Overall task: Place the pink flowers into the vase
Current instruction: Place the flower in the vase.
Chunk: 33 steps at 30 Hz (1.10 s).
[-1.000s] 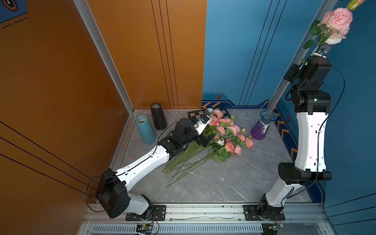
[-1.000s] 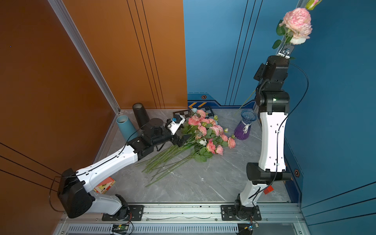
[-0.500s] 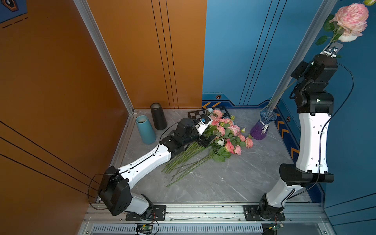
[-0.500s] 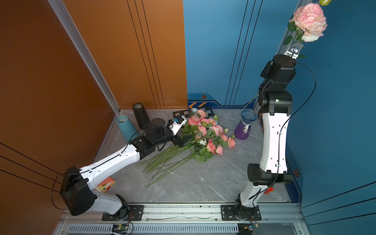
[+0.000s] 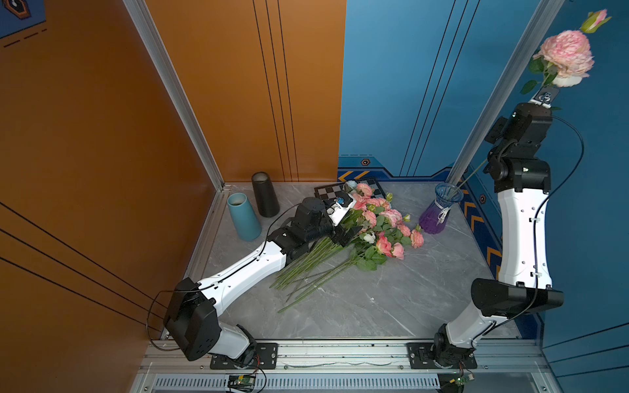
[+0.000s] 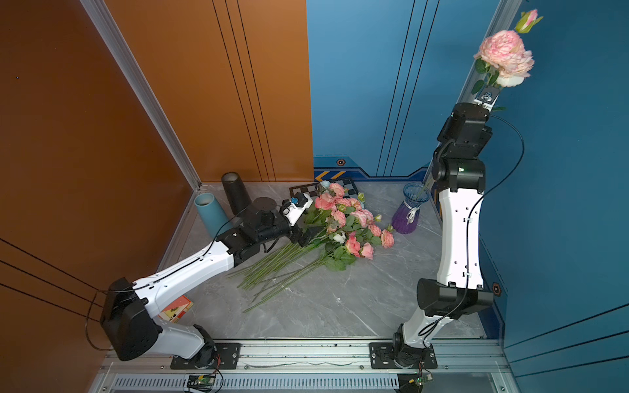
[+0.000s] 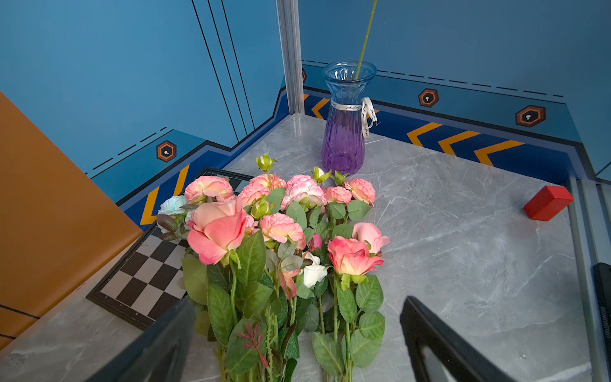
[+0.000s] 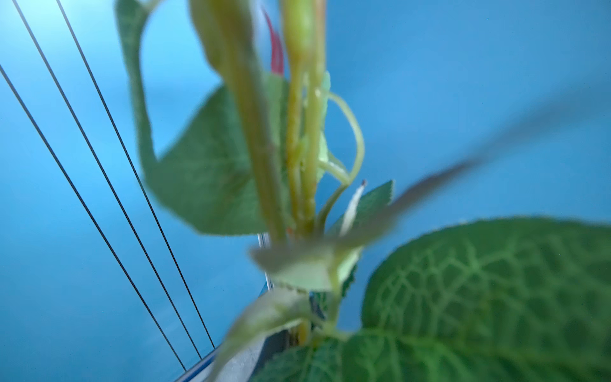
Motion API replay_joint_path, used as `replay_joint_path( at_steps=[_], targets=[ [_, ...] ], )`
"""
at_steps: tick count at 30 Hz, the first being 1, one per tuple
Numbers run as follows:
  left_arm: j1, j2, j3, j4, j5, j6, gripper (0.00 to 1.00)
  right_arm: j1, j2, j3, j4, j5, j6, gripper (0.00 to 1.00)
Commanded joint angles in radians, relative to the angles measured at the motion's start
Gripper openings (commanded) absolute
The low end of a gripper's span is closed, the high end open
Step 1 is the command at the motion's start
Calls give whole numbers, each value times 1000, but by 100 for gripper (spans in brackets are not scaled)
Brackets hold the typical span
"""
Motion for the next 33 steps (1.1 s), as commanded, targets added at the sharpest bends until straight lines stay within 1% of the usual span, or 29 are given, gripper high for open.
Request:
replay_joint_path(
  at_steps=[1, 3, 5, 6, 11, 18, 23, 33],
  targets=[
    [0, 9, 20, 16, 27, -6, 99, -6, -24, -96, 66, -16, -11, 0],
    [0, 8, 18, 22, 23, -12, 99, -6, -35, -169, 95, -31, 0, 0],
    [0, 4, 13, 28, 20, -17, 99, 18, -62, -262, 167, -15, -38, 0],
    [0, 1, 10, 29, 19, -18, 99, 19, -66, -287, 178, -22, -37, 0],
    [-4, -9, -9, 32, 16, -23, 98, 28, -77, -365, 181, -29, -6, 0],
    [-7, -18, -26, 46, 19, -28, 99, 81, -101, -499, 222, 2, -24, 0],
    [-9, -28, -39, 58, 27, -32, 99, 100, -122, -567, 242, 15, -25, 0],
    [-12, -30, -46, 61, 25, -43, 98, 106, -114, -651, 265, 24, -35, 0]
  ],
)
